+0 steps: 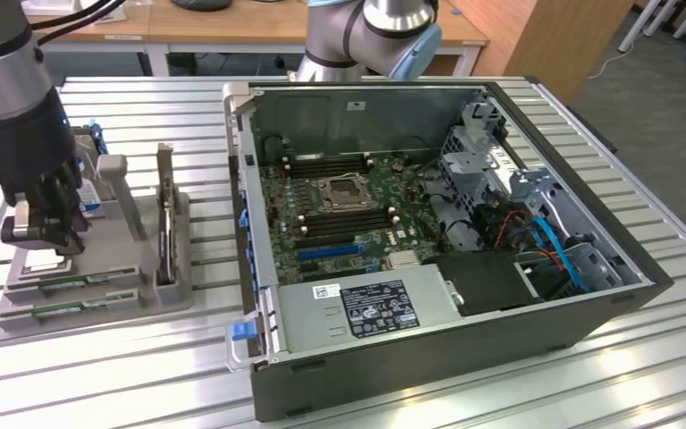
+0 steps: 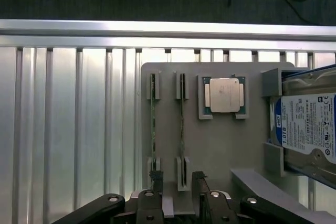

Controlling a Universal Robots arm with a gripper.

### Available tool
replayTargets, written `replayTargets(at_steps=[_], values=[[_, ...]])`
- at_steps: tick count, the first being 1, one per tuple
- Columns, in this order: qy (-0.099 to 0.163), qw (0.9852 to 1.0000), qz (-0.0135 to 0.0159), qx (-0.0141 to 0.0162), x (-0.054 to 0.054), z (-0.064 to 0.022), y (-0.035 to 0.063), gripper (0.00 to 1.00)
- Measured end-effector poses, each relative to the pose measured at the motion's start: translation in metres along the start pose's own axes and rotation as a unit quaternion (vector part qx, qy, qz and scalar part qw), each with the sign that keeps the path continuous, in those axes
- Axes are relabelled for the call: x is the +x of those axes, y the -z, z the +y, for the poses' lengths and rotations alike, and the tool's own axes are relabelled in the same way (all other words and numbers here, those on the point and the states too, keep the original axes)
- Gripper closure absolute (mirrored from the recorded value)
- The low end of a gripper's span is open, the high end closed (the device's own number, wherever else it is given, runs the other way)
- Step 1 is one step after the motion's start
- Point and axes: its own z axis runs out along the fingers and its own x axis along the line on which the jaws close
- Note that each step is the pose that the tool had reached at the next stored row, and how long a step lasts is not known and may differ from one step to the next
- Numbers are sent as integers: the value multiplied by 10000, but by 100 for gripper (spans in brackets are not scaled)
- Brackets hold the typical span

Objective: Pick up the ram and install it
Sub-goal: 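Pick up the ram and move it above insertion slot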

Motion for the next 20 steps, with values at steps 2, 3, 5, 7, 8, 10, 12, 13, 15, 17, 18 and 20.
replayTargets(at_steps=[2,3,5,7,8,10,12,13,15,17,18,20], values=[[1,10000,0,0,2,1,-36,64],[2,10000,0,0,3,1,-54,64],[4,10000,0,0,4,1,-56,64],[4,10000,1,0,4,1,-56,64],[4,10000,0,0,5,1,-56,64],[4,10000,2,-1,38,1,-55,64],[4,10000,0,0,84,0,-55,64],[4,10000,0,0,100,-1,-60,64],[4,10000,0,0,109,-2,-96,64],[4,10000,0,0,118,-4,-131,64],[4,10000,0,0,123,-5,-151,64],[4,10000,0,0,133,-6,-186,64]])
